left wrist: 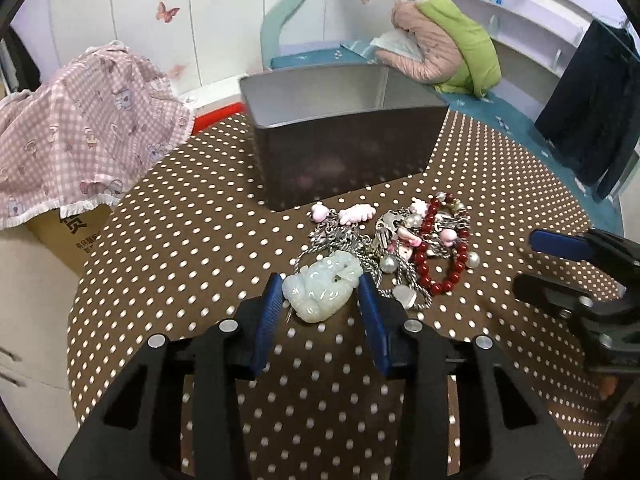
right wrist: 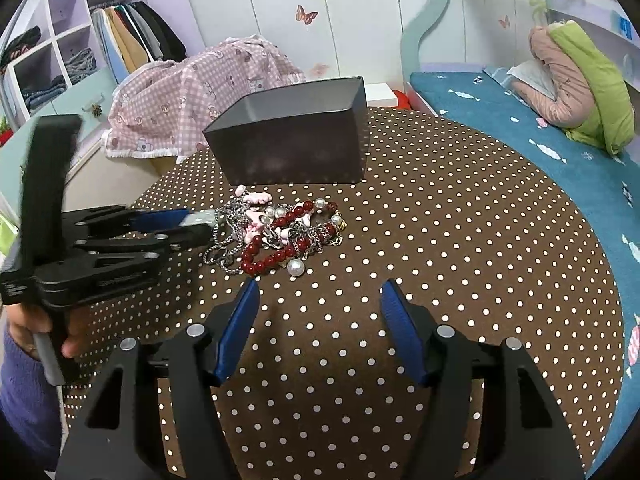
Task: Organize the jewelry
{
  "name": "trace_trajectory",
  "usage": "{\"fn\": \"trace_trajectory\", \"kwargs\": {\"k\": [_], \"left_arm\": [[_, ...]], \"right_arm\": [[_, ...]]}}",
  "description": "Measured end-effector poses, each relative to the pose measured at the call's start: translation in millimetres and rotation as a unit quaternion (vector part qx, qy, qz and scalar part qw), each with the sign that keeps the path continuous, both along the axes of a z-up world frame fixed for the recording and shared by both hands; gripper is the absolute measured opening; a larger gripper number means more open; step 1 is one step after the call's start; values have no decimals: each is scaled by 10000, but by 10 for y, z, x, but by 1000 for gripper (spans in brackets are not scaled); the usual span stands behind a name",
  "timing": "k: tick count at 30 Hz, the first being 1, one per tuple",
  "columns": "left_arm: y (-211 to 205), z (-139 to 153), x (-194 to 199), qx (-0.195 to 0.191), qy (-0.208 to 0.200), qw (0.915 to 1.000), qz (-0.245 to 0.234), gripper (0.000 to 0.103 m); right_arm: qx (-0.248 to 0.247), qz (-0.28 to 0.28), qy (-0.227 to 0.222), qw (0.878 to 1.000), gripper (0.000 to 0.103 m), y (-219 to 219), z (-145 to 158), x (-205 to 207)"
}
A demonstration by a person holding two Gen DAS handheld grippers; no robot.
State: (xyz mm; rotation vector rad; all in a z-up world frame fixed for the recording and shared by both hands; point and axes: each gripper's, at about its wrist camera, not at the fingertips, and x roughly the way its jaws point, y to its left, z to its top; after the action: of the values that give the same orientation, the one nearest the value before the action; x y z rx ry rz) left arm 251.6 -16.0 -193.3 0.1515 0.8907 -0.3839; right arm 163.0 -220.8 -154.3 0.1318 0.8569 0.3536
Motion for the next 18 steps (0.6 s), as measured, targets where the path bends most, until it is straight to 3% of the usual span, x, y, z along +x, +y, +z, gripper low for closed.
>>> {"fn": "trace_trajectory", "kwargs": {"k": [8, 10, 15, 18], "left_arm": [[324, 163, -327, -377, -171, 9986, 339, 39], [381, 188, -373, -414, -203, 9980, 424, 39], [431, 215, -429, -498, -215, 9973, 493, 40], [430, 218, -435, -520, -213, 9972, 499, 40]], "right_arm": [[-424, 111, -106, 9990, 60, 186, -16, 49], [-393, 159, -127, 9990, 56, 222, -6, 86], [-162, 116, -46, 9998, 28, 246, 21, 192], [-157, 285, -28, 9995, 22, 360, 39, 169]]}}
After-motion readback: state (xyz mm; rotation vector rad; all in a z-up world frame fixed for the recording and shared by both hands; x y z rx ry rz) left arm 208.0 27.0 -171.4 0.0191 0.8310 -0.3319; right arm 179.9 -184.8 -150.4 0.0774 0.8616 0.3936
